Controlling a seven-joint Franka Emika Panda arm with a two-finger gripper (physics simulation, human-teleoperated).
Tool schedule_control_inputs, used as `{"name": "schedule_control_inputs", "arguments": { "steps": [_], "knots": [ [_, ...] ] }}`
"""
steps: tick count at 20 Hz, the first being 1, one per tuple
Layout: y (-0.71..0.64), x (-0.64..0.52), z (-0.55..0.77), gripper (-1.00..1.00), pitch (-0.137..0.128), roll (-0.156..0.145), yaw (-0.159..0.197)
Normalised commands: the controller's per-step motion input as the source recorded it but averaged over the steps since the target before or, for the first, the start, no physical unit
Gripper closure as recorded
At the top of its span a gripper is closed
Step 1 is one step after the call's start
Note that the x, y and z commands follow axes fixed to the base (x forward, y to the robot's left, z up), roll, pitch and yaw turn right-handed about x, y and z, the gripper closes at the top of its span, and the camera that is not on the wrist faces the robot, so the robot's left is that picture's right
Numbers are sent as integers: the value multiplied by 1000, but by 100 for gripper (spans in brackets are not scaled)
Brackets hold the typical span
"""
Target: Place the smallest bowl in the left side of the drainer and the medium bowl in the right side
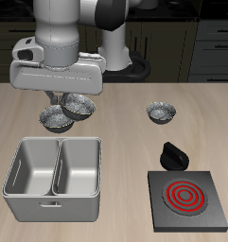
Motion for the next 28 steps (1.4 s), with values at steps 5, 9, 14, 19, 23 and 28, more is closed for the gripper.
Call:
{"name": "schedule_control_inputs", "arguments": {
  "steps": [5, 9, 14, 19, 23, 28],
  "knots": [
    [-152, 52, -356, 100, 29, -27, -2],
    [1, 28, -345, 100, 35, -5, -1],
    [29, 38, -324, 100, 33, -3, 5],
    [16, -3, -151, 100, 14, -6, 13],
    [65, 32, -312, 100, 26, -39, 62],
    [55, -34, -157, -100, 6, 7, 3]
  ]
}}
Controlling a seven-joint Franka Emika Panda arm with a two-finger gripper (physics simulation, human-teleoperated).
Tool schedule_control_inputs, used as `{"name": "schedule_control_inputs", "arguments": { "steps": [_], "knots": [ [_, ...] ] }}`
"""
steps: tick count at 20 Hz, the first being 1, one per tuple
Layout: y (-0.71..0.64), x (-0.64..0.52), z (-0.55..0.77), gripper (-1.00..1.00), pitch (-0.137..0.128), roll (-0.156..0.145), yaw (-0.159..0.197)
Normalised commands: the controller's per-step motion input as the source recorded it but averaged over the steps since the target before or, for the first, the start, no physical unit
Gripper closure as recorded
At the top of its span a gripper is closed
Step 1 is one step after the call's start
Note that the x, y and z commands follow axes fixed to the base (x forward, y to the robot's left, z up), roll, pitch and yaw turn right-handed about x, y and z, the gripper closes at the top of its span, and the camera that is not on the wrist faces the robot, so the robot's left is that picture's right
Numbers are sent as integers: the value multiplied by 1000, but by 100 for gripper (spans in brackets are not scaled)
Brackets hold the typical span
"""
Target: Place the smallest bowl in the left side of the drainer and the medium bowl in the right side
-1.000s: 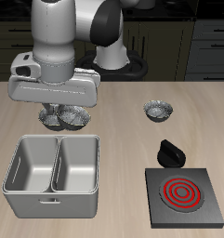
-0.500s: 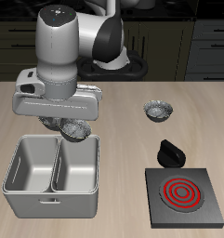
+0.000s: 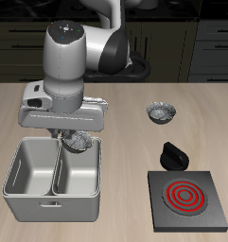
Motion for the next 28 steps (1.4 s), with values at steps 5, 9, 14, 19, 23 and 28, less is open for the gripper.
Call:
{"name": "schedule_control_inputs", "arguments": {
  "steps": [5, 9, 14, 19, 23, 28],
  "knots": [
    [147, -78, -93, -100, -10, 29, 17],
    [161, -145, 138, -100, -40, 22, 40],
    [61, -104, 278, -100, -59, -21, -30],
    [72, -140, 366, -100, -75, -9, -24],
    [46, -123, 177, -100, -28, 10, 1],
    [138, -191, 157, -100, -35, 41, 28]
  ]
}}
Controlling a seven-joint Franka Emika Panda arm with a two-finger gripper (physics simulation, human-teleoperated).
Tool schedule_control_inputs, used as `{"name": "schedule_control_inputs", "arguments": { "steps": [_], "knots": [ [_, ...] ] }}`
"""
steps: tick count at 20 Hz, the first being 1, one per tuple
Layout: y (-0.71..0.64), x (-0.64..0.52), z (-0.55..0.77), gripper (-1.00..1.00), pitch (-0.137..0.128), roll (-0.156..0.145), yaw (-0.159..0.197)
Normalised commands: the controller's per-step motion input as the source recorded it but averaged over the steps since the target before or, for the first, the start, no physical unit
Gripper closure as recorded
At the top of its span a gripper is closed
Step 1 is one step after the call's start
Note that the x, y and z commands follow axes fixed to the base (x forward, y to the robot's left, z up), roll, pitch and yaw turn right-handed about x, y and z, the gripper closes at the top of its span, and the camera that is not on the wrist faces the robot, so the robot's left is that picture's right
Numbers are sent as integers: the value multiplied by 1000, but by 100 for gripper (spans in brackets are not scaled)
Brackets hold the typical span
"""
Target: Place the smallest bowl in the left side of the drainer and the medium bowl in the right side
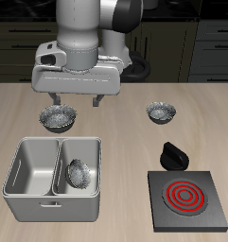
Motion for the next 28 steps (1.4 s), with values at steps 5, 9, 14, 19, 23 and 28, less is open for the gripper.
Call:
{"name": "schedule_control_inputs", "arguments": {
  "steps": [5, 9, 14, 19, 23, 28],
  "knots": [
    [546, -840, 335, -100, -64, 43, -4],
    [564, -865, 351, -100, -64, 72, -81],
    [103, -299, 153, -100, -39, -15, -18],
    [141, -421, 138, -100, -57, -55, 3],
    [-15, -211, 86, -100, -58, -53, -17],
    [147, -347, 73, -100, -64, -8, -20]
  ]
}}
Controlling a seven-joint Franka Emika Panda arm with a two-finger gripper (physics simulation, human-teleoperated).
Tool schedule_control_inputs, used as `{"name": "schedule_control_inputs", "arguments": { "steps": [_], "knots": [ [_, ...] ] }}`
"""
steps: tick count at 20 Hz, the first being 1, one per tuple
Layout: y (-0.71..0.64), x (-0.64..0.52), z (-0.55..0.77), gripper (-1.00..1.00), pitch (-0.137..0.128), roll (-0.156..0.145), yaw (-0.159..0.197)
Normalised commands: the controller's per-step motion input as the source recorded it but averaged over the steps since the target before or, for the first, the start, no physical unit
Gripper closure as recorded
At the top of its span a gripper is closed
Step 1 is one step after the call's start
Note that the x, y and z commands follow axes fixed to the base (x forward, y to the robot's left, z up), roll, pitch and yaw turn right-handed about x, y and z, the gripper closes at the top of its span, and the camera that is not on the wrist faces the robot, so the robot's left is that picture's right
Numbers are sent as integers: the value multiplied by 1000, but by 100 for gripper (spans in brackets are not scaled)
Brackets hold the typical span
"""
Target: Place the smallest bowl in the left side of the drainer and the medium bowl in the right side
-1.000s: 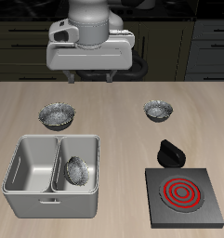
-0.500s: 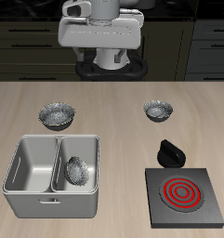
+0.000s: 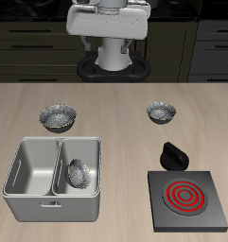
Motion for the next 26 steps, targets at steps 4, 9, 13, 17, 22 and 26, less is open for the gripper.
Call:
{"name": "schedule_control_inputs", "arguments": {
  "steps": [4, 9, 13, 17, 22, 26],
  "knots": [
    [114, -249, -60, -100, 5, -13, -55],
    [48, -325, -6, -100, -30, -12, 4],
    [-18, -166, -78, -100, -15, -5, -8],
    [106, -139, -268, -100, 4, 21, -1],
    [143, -279, -177, -100, -19, -7, -13],
    [209, -296, -142, -100, 20, 61, -28]
  ]
}}
